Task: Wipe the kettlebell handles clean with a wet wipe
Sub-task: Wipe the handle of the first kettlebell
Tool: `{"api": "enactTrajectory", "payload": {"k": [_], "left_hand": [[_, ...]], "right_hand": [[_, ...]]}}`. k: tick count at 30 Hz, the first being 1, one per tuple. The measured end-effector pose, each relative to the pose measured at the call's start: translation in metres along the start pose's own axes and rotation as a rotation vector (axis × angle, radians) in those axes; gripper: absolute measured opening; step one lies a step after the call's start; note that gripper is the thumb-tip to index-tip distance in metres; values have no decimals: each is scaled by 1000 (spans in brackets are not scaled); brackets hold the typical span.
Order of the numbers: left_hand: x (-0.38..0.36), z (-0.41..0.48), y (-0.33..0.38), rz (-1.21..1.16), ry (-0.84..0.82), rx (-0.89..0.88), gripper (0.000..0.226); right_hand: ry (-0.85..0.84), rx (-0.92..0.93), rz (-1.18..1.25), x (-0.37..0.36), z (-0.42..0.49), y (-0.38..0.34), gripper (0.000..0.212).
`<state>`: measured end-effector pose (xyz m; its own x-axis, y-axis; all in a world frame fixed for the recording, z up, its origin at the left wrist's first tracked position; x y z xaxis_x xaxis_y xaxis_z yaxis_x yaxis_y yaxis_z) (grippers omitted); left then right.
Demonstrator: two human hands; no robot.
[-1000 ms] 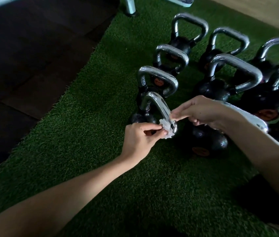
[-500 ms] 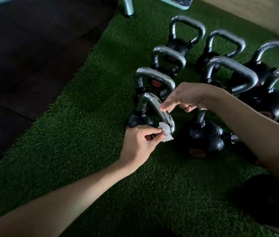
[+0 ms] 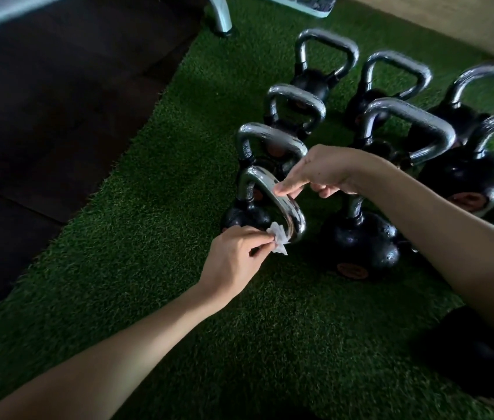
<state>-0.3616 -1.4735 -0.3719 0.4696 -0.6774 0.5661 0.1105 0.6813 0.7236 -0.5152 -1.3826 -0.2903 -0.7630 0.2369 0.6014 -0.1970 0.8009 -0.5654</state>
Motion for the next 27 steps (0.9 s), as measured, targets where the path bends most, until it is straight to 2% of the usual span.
{"api": "enactTrajectory", "payload": {"k": [4,8,10,12,13,15,17,23,27], "left_hand": [[36,3,-9,-137,98,107,20],[82,7,-33,-359,210,372,22],[90,11,-41,-451,215,538,23],[92,17,-37,-493,176,595,25],[91,21,-33,-517,152,586,26],[91,30,-21,-536,123,539,28],[88,36,-11,-538,109,498,31],[81,54,18,-515,34,286,29],[82,60,24,-414,58,209,28]], "right_hand": [[59,53,58,-9,2,-7,35],[156,124,146,-22,5,-15,36],[252,218,193,-21,0,-20,31],[387,383,244,-17,-17,-27,29],[396,450,298,-18,-27,-29,31],[301,536,406,-27,-42,-32,34],[226,553,445,-36,-46,-30,37],[238,492,698,-32,-44,-11,36],[249,391,806,-39,-36,0,35]]}}
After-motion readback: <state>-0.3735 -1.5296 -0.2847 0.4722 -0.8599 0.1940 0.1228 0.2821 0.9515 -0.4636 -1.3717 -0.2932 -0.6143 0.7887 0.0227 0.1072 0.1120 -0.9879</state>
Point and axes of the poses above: each hand's wrist, its own z-axis towards the middle knuckle, its own x-axis out of the back of the hand, y = z × x, the point moved 7 cm from there along z, towards the middle knuckle, and after that the axes turned 7 degrees about x, right-handed, at the moved point
